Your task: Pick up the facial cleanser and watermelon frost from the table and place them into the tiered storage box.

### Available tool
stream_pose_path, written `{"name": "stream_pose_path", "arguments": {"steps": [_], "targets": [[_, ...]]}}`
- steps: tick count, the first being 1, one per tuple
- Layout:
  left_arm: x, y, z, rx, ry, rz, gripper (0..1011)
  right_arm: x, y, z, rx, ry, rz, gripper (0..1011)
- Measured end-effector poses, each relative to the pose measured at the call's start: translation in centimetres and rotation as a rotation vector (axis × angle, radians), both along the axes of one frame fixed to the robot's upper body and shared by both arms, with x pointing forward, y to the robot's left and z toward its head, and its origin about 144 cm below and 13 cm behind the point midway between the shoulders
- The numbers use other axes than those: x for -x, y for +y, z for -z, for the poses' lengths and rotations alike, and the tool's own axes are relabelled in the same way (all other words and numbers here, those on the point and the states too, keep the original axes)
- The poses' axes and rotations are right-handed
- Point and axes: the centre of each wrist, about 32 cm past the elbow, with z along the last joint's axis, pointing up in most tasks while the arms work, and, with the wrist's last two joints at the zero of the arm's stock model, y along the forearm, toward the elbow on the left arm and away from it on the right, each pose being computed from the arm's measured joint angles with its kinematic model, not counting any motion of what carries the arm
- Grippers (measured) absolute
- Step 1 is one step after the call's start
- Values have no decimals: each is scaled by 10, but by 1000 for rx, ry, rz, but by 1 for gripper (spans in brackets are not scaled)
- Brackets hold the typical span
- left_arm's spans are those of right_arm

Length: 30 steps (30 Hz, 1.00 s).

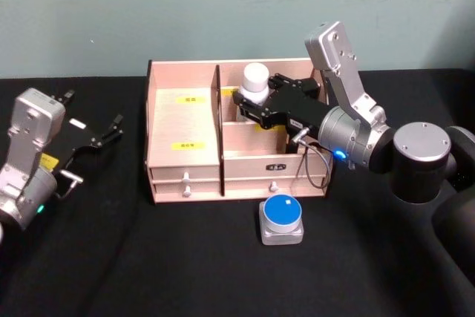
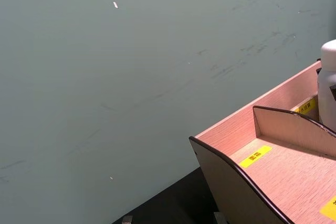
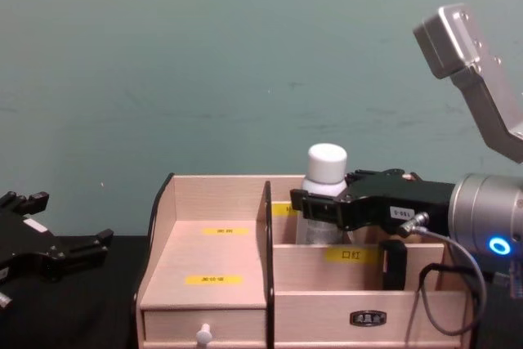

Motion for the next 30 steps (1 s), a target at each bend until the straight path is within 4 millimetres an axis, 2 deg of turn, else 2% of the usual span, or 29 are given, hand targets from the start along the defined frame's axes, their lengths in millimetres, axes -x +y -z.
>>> {"name": "stream_pose_path", "arguments": {"steps": [5,8,9,13,14,18,30], "targets": [[0,0,0,0,0,0,1001,0,0,0,0,0,0,604],[0,0,0,0,0,0,1001,0,0,0,0,1,0,683],[0,0,0,0,0,0,1001,0,0,0,0,1,1,737],[0,0,0,0,0,0,1001,1,-1,-1,-8,-30,12,811],[0,0,0,0,0,0,1001,2,-2,-2,-13,-48,17,867],[0,0,0,0,0,0,1001,3,-4,-5,-30,-97,21,979],[0,0,0,0,0,0,1001,19,-11,-23,-34,-147,12,1002]]}}
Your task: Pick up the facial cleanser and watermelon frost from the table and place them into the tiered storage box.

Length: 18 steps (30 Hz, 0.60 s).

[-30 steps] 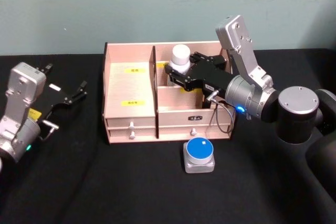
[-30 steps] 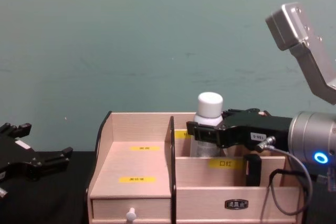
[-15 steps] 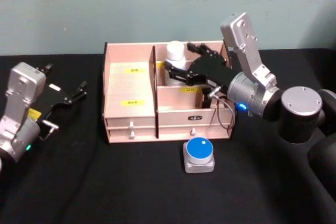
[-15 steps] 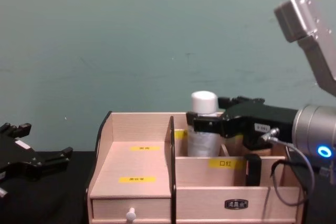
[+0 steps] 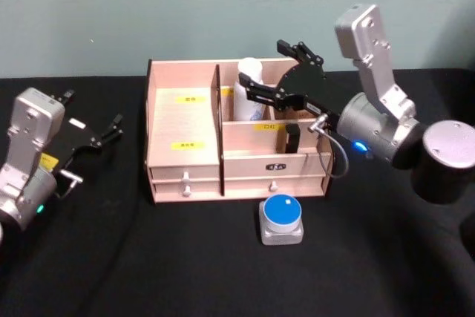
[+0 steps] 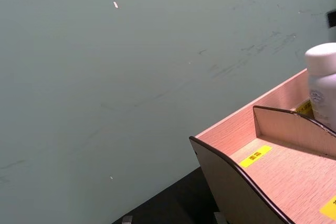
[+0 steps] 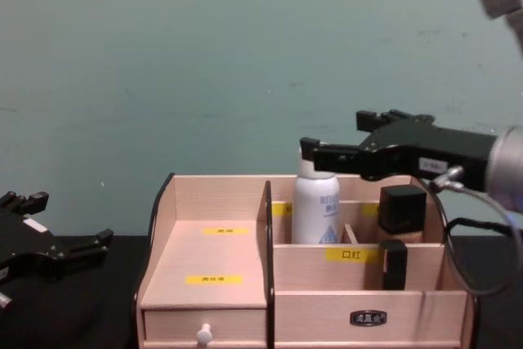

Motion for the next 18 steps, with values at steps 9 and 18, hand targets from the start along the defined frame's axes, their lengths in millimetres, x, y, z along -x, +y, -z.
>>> {"name": "stream_pose_path", "arguments": {"steps": [9,18], "targets": [[0,0,0,0,0,0,1001,50,-24,-25,9,23,-17,1002],[0,0,0,0,0,0,1001,110,-46,-30,45,66,-68,1002]]}}
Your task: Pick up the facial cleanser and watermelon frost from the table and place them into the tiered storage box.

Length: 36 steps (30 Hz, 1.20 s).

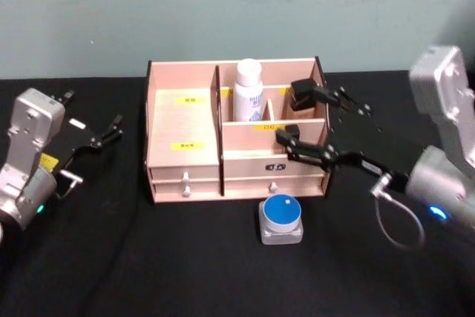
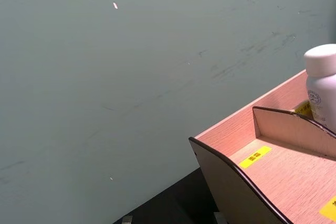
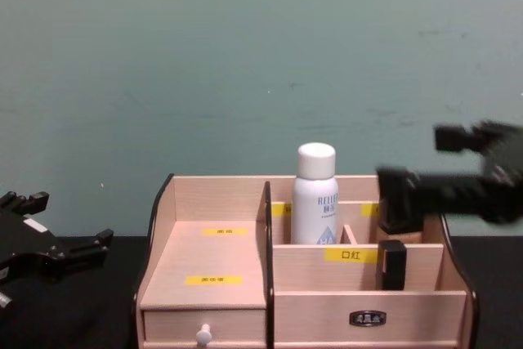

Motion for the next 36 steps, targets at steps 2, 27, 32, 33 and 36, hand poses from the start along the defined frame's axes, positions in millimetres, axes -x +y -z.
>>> {"name": "stream_pose_path", "arguments": {"steps": [2,27,32,33,36], "targets": [[0,0,0,0,0,0,1001,9,-3,2,8,11,-7,1002],[0,0,0,0,0,0,1001,56,-20,85,36,282,38,1002],[0,0,0,0,0,0,1001,50,-15,91,40,287,29,1002],[0,0,0,0,0,0,1001,49,-15,92,40,288,27,1002],[0,0,0,0,0,0,1001,46,-12,94,41,289,21,1003]]}}
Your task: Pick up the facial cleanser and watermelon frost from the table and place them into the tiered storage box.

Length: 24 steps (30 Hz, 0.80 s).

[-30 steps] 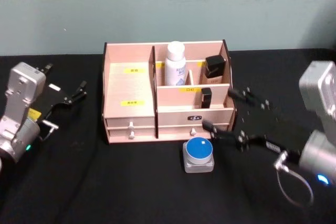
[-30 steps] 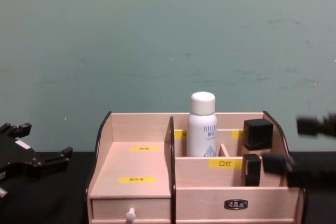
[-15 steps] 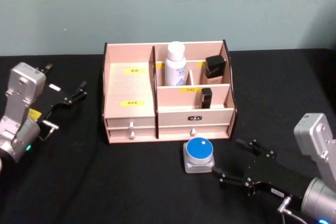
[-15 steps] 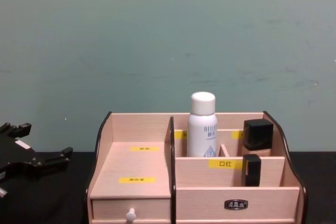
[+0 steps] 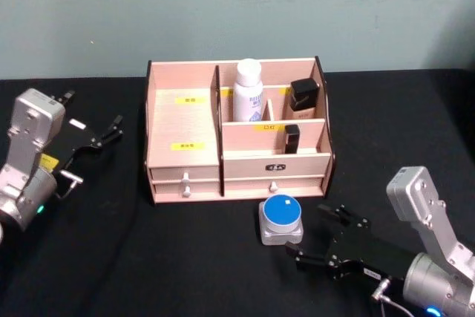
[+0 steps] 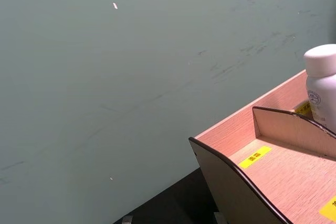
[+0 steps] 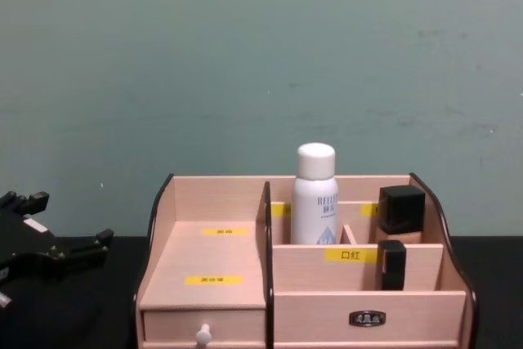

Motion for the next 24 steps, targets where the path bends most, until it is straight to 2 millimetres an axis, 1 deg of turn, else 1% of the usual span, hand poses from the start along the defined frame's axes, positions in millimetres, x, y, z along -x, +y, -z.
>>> {"name": "stream_pose_path", "arguments": {"steps": [12,24], "targets": [[0,0,0,0,0,0,1001,-17,13,9,-3,3,-18,1003],[0,0,0,0,0,0,1001,-28,19,15,-11,11,-18,1002]]}}
